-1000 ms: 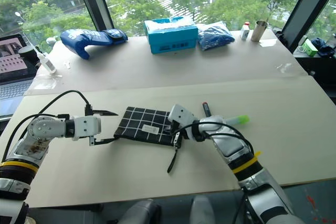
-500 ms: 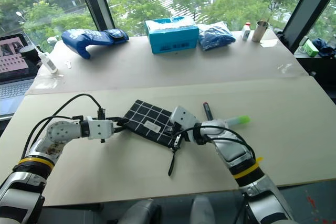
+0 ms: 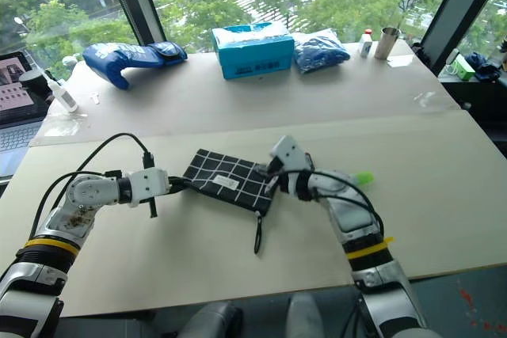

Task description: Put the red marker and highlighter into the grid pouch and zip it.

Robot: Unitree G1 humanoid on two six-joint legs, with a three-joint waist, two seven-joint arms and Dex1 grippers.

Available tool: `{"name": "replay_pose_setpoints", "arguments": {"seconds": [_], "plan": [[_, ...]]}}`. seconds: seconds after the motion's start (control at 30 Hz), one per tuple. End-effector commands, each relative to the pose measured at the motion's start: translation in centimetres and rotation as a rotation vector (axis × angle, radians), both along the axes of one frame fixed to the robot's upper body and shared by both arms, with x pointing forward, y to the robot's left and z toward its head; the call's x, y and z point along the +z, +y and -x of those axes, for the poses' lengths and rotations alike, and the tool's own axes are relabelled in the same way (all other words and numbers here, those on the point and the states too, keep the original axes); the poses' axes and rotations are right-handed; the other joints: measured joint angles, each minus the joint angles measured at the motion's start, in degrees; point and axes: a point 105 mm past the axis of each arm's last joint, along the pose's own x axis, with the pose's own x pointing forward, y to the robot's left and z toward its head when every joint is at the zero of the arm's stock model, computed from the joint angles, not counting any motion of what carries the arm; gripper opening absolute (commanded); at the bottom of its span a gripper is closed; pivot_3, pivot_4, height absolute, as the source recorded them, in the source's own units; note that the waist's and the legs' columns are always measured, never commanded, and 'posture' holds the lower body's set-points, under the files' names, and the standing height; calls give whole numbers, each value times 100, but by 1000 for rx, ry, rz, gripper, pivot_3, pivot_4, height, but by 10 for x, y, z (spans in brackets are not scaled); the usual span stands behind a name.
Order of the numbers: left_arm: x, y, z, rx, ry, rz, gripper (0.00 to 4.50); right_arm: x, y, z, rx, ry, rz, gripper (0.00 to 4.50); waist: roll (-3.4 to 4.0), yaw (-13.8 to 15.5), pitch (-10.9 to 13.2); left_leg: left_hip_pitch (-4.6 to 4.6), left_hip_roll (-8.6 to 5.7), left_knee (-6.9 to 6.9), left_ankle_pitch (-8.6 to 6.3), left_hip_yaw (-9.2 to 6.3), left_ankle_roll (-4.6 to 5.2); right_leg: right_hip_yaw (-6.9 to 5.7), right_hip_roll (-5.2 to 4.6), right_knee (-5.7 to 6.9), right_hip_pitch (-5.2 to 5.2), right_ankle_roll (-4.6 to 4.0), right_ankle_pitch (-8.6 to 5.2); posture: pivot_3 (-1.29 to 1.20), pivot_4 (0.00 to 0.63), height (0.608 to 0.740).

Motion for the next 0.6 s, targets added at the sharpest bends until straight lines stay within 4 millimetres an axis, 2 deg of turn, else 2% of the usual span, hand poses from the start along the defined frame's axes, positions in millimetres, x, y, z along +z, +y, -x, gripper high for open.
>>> {"name": "replay_pose_setpoints", "arguments": {"seconds": [0.03, 0.17, 0.27, 0.33, 0.47, 0.6], "plan": [[13, 12, 3, 112, 17, 35, 0, 39, -21, 0, -42, -71, -82, 1779, 0, -32, 0, 0, 1, 0, -1, 0, 1, -1, 1, 1, -1, 0, 0, 0, 150, 740], [14, 10, 12, 231, 113, 110, 0, 54, -49, 3, -75, -57, -127, 3266, 1, -52, 1, -7, 2, -8, -8, 0, 14, -2, 2, 4, -1, 3, 1, 0, 150, 740], [22, 1, 12, 345, 170, 209, 0, 56, -72, 9, -105, 3, -148, 4241, 2, -53, 2, -14, 2, -6, -11, 2, 19, -2, -1, -2, -2, 10, 5, 0, 150, 740], [30, -7, 10, 410, 197, 282, 0, 55, -75, 19, -74, 24, -135, 4241, 2, -16, 3, -16, 2, -3, -14, 3, 24, -2, -6, -6, 1, 14, 7, 0, 150, 740], [44, -27, 11, 452, 263, 399, 0, 37, -57, 45, 42, 78, -90, 4241, -1, 13, 4, -14, 2, 1, -16, 5, 28, -3, -3, -9, 9, 15, 8, 0, 150, 740], [45, -31, 14, 467, 309, 394, 0, 11, -34, 41, 25, 114, -33, 4241, -1, -68, 5, -1, 20, 3, -17, 30, 27, 0, -6, -11, 11, 14, 9, 0, 150, 740]]}}
